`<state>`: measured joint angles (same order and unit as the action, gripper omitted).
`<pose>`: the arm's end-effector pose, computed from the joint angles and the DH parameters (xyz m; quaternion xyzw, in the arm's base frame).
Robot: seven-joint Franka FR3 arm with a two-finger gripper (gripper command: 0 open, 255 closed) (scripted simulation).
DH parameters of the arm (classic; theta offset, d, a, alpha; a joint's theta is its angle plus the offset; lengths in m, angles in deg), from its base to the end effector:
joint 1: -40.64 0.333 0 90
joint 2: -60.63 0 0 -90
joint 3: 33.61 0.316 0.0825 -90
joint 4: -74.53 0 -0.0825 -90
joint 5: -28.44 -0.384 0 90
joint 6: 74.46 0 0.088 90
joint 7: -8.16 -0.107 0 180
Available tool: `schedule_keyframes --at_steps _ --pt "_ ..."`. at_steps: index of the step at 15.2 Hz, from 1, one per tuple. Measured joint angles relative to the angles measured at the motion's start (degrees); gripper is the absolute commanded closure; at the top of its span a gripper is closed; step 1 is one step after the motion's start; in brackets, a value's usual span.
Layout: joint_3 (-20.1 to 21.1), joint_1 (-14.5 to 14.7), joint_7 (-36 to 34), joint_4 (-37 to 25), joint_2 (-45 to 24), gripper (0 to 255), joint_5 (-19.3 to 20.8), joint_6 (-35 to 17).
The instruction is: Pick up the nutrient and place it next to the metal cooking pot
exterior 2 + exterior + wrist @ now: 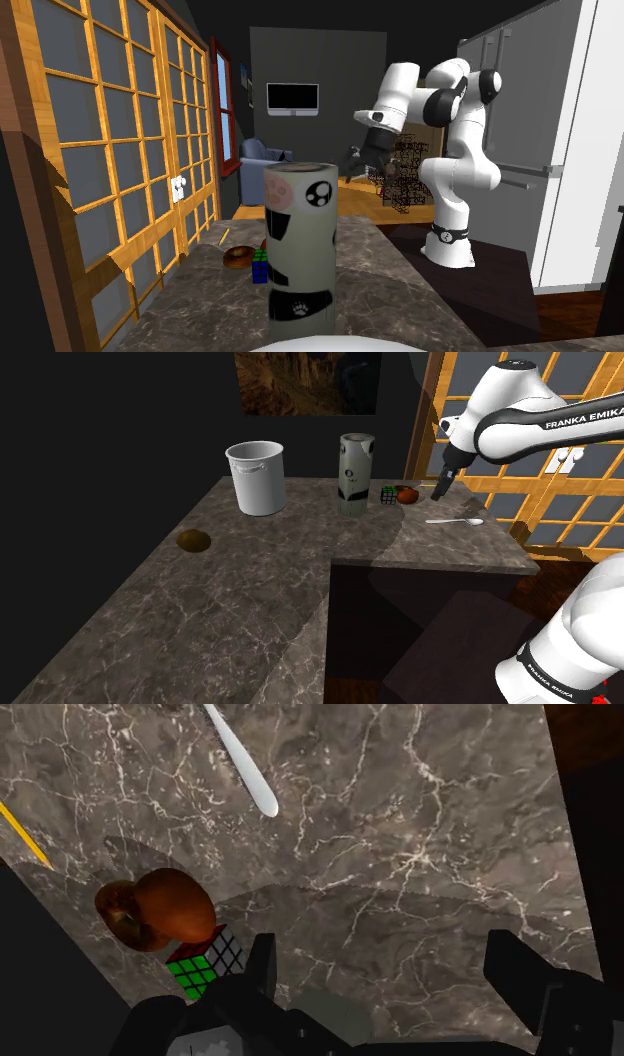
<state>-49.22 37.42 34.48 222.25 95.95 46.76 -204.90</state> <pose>0.3671 -0.1387 0.4852 0.9735 0.1602 0.1209 0.1096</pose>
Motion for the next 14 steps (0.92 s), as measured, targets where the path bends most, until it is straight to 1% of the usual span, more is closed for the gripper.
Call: schedule_keyframes --at_steps 3,6,9,11,12,13,14 --pt "-4.28 0.23 5.28 0.41 -4.87 0 1.5 -7.39" --pt "-8.66 1.43 10.99 -0.65 -11.07 0 1.52 -14.75" --pt "-13.77 3.86 18.38 -3.06 -17.64 0 -0.98 -21.03" --pt "-17.25 6.47 24.18 -5.01 -22.61 0 -4.67 -25.2" --pt "-19.35 8.06 28.11 -6.34 -25.16 0 -7.57 -26.91" --pt "-21.47 9.75 32.69 -7.31 -27.88 0 -11.36 -28.94" --pt "-22.94 11.13 37.37 -8.71 -29.97 0 -15.42 -29.79"
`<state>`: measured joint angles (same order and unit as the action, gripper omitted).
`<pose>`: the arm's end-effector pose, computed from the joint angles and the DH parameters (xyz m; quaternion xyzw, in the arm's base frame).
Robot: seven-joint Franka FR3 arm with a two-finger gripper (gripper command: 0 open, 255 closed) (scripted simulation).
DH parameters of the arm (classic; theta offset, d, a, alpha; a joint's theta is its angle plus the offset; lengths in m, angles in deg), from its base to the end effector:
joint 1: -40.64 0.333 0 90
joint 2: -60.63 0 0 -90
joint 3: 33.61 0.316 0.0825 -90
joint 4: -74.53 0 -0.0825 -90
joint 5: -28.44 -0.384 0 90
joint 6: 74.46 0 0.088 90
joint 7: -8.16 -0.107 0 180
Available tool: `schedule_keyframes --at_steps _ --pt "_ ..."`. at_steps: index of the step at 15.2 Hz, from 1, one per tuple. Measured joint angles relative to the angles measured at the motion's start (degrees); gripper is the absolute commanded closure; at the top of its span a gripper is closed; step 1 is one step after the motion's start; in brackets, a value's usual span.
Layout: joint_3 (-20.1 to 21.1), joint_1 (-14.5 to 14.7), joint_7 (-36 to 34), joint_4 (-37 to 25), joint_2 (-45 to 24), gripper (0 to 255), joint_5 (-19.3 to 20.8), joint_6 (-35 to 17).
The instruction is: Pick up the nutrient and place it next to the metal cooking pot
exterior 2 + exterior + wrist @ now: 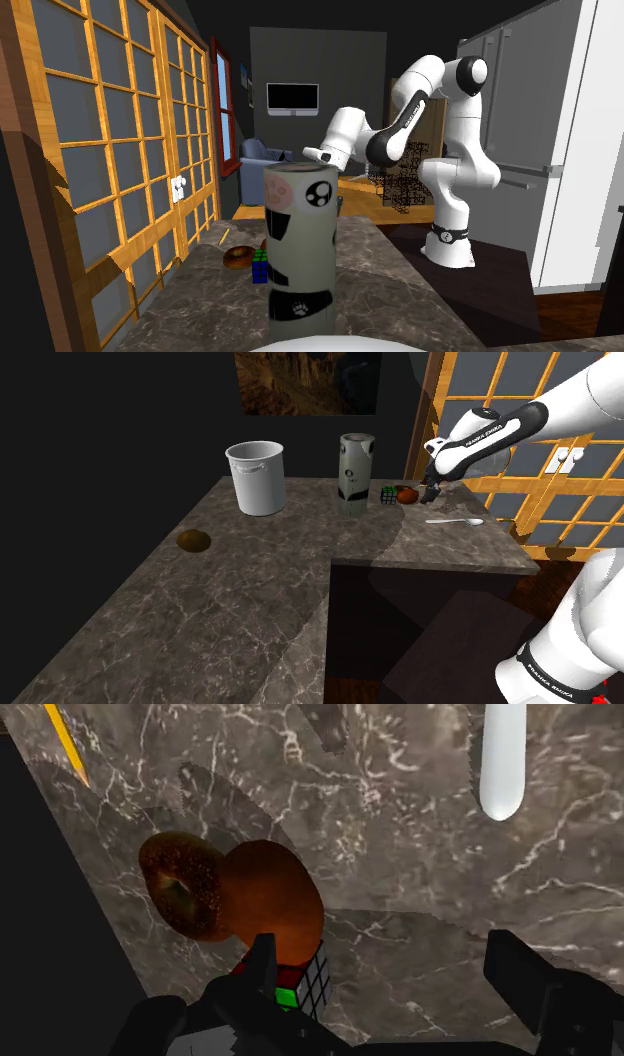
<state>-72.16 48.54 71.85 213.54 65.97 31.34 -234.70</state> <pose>0.4434 -0.2621 0.3831 0.9304 0.2926 0.1608 0.1515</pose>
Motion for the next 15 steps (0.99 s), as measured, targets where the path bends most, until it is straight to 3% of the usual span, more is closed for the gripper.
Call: schedule_keyframes --at_steps 1,3,4,6,10,15 --pt "-1.46 1.54 5.73 -1.75 -3.28 0 -5.51 -1.34" --pt "-1.35 1.77 19.06 -5.98 -9.86 0 -19.36 -2.57" --pt "0.2 0.14 25.46 -8.26 -12.78 0 -25.86 -2.63" --pt "3.54 -3.39 33.76 -11.82 -16.76 0 -33.75 -2.57" --pt "7.4 -6.73 39.42 -14.25 -20.84 0 -40.29 -3.65" --pt "10.55 -9.54 42.97 -16.65 -24.51 0 -44.83 -4.44"
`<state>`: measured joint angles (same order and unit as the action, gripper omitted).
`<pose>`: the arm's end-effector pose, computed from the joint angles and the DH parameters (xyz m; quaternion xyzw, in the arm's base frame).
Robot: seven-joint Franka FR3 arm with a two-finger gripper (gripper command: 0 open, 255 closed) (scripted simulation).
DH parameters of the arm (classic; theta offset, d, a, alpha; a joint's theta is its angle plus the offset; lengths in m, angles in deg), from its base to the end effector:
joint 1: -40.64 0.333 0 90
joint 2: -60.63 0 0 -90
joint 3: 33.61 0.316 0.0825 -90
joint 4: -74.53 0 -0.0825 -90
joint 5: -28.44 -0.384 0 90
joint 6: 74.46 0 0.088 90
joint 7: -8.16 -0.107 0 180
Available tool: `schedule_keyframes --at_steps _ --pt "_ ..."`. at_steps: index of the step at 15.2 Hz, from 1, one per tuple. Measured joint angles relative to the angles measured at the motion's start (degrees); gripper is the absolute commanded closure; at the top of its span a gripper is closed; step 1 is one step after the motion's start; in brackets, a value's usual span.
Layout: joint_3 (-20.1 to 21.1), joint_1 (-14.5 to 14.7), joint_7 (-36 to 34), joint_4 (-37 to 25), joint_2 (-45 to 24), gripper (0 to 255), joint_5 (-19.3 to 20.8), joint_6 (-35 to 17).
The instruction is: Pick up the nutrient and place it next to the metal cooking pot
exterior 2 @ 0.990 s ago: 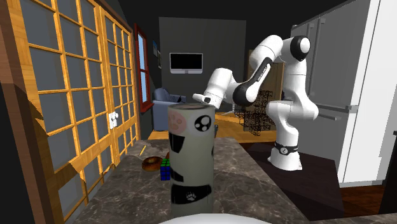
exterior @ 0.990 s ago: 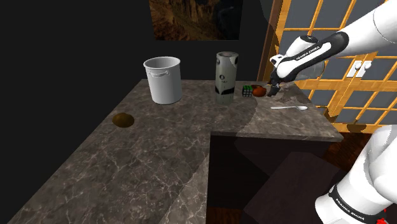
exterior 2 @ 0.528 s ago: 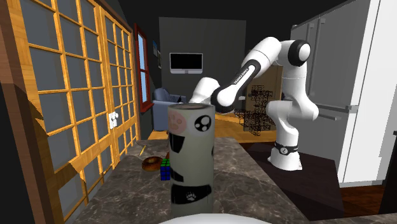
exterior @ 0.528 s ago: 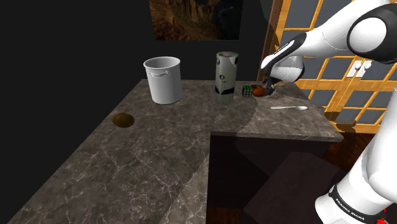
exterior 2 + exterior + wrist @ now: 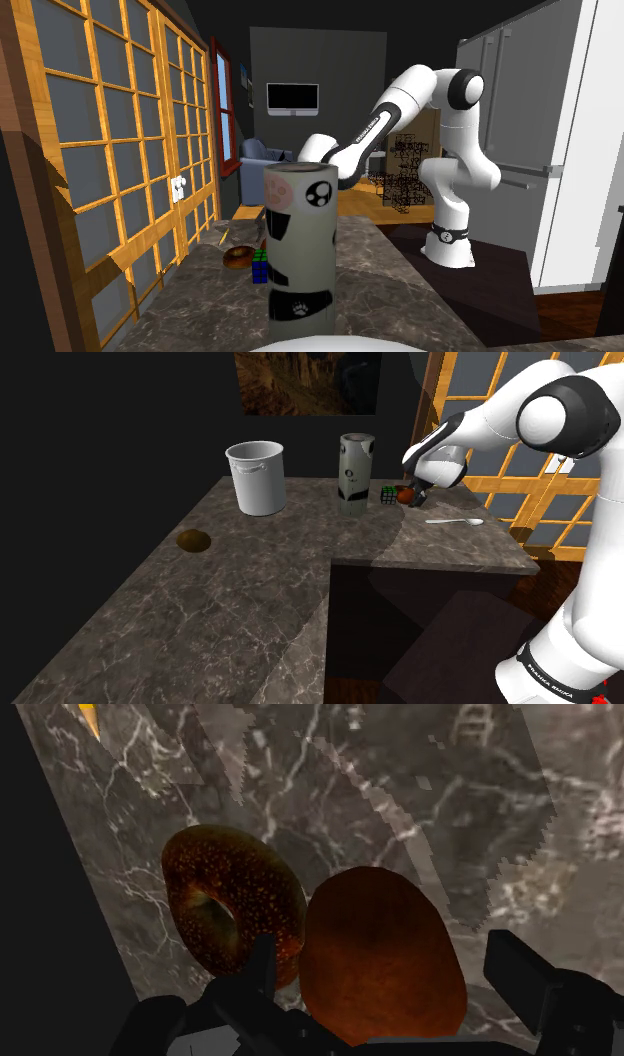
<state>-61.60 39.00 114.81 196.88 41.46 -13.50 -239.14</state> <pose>0.5070 -0.3204 0.3105 0.9034 0.3500 0.1768 0.1735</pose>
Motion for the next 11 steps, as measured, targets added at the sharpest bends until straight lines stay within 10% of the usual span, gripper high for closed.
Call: schedule_keyframes --at_steps 5,6,11 --pt "0.32 -0.3 0.31 -0.34 -0.41 0 -0.42 -0.04" --pt "0.32 -0.3 0.31 -0.34 -0.41 255 -0.42 -0.04" --pt "0.3 -0.29 0.29 -0.35 -0.4 255 -0.41 -0.05"
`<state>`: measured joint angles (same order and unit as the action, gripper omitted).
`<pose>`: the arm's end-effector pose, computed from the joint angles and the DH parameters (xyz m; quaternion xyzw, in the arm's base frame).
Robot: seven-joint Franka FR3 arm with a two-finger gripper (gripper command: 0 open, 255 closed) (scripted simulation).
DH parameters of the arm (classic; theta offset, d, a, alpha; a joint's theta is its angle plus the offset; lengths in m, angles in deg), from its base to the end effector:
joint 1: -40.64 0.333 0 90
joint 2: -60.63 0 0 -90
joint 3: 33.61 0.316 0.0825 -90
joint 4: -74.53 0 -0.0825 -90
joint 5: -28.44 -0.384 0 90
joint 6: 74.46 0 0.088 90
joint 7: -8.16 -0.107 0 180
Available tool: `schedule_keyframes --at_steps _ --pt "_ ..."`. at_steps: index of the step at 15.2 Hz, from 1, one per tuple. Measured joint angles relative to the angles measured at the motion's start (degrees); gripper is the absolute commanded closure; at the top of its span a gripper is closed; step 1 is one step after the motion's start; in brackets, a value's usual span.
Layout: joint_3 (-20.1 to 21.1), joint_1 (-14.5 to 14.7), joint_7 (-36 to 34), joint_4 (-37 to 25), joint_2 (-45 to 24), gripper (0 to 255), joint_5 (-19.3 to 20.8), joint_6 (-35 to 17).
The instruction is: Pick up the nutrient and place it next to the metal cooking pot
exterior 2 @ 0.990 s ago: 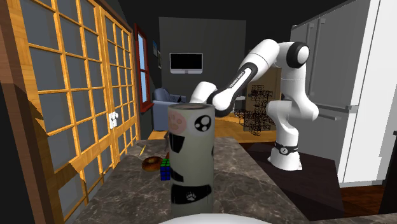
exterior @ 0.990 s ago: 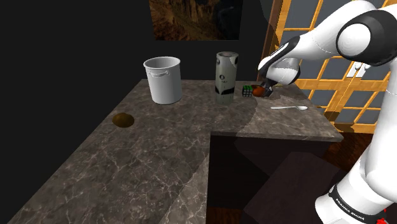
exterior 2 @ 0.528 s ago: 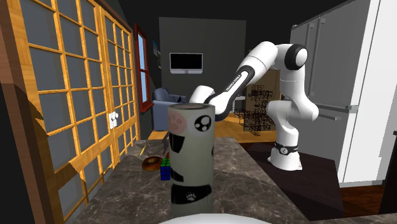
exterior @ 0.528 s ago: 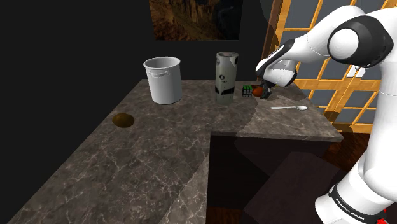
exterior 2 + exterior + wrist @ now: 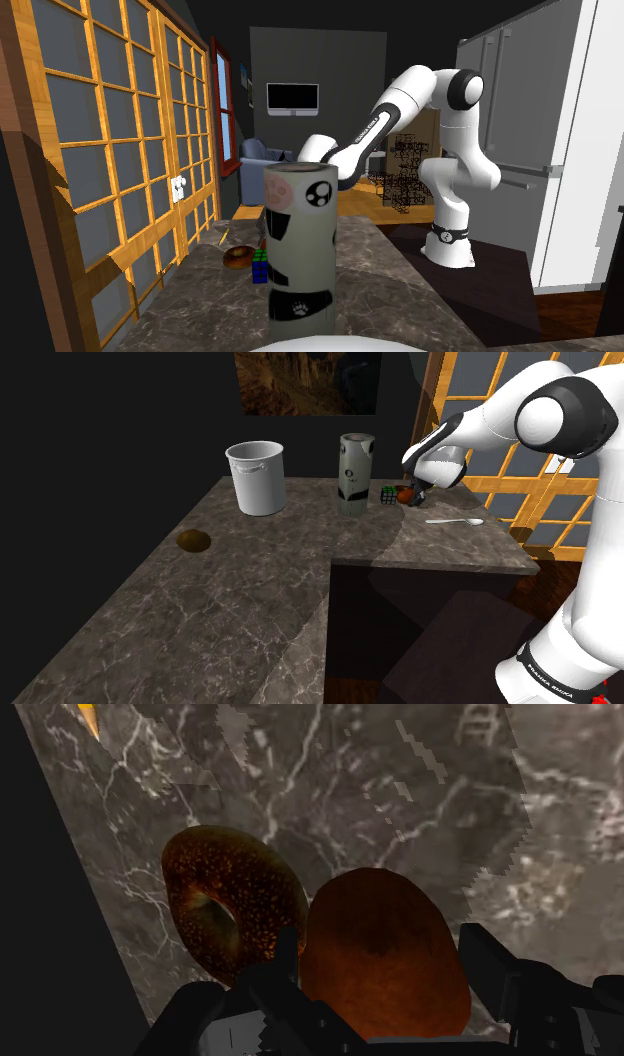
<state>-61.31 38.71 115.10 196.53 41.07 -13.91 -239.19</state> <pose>0.5083 -0.3213 0.3090 0.9034 0.3497 0.1771 0.1739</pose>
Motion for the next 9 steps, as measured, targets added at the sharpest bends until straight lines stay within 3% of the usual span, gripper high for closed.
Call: schedule_keyframes --at_steps 5,9 --pt "0.0 0.0 0.0 0.0 0.0 255 0.0 0.0" --pt "-2.27 1.83 -2.85 -0.08 1.45 255 3.19 1.5"
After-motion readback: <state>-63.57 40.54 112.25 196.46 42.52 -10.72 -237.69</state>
